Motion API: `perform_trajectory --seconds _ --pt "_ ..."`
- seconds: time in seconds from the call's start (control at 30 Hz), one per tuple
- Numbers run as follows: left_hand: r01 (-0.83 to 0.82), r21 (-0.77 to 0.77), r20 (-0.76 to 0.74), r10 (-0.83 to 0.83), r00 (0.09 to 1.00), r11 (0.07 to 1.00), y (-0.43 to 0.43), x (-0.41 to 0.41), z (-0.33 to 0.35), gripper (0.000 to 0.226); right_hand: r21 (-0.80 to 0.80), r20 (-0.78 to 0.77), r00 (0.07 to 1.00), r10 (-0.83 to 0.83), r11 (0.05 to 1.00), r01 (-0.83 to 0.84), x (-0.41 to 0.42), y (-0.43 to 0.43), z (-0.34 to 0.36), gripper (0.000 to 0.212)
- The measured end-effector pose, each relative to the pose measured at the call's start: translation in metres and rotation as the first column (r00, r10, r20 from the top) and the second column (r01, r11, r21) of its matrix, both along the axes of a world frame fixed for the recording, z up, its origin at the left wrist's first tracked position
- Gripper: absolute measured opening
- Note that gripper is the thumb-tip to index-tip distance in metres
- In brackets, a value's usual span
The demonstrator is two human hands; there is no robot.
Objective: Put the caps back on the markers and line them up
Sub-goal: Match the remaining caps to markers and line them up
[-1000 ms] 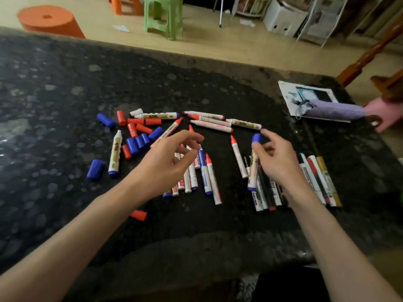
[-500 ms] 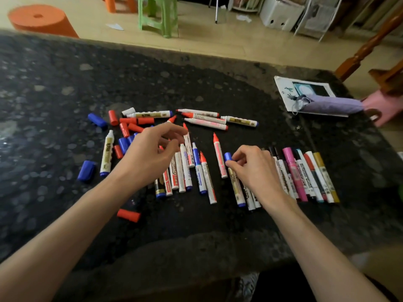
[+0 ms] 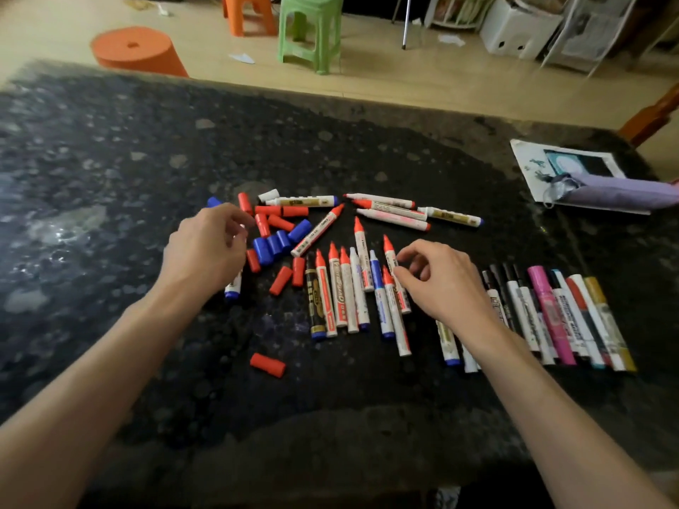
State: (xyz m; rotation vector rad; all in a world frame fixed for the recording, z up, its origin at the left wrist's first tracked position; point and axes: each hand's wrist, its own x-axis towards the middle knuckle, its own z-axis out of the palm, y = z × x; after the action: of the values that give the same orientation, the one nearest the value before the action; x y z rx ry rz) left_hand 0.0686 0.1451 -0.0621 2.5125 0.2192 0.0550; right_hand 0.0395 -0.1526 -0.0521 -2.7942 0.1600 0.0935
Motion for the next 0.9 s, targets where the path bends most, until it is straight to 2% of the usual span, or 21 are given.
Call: perform_trajectory --seconds 0.27,0.53,0.67,0.9 --pt "0.058 0.14 -0.055 -0.051 0.997 0.988 0.008 0.005 -0.015 0.026 -0.024 -0.176 0.984 -0.011 1.0 0.007 -0.002 0.012 0.003 0.013" --pt "0.071 0.215 -0.039 -0.064 0.997 0.974 0.004 0.006 -0.02 0.026 -0.108 -0.223 0.974 -0.023 0.994 -0.001 -0.012 0.028 -0.002 0.024" --pt "0.064 0.24 -0.049 -0.054 0.997 0.969 0.002 0.007 -0.019 0.03 -0.09 -0.291 0.956 -0.045 0.996 0.02 -0.012 0.031 -0.002 0.025" --pt "0.081 0.259 -0.066 -0.066 0.996 0.962 -0.012 0.01 -0.018 0.036 0.041 -0.145 0.984 -0.107 0.993 0.114 -0.013 0.019 0.019 0.024"
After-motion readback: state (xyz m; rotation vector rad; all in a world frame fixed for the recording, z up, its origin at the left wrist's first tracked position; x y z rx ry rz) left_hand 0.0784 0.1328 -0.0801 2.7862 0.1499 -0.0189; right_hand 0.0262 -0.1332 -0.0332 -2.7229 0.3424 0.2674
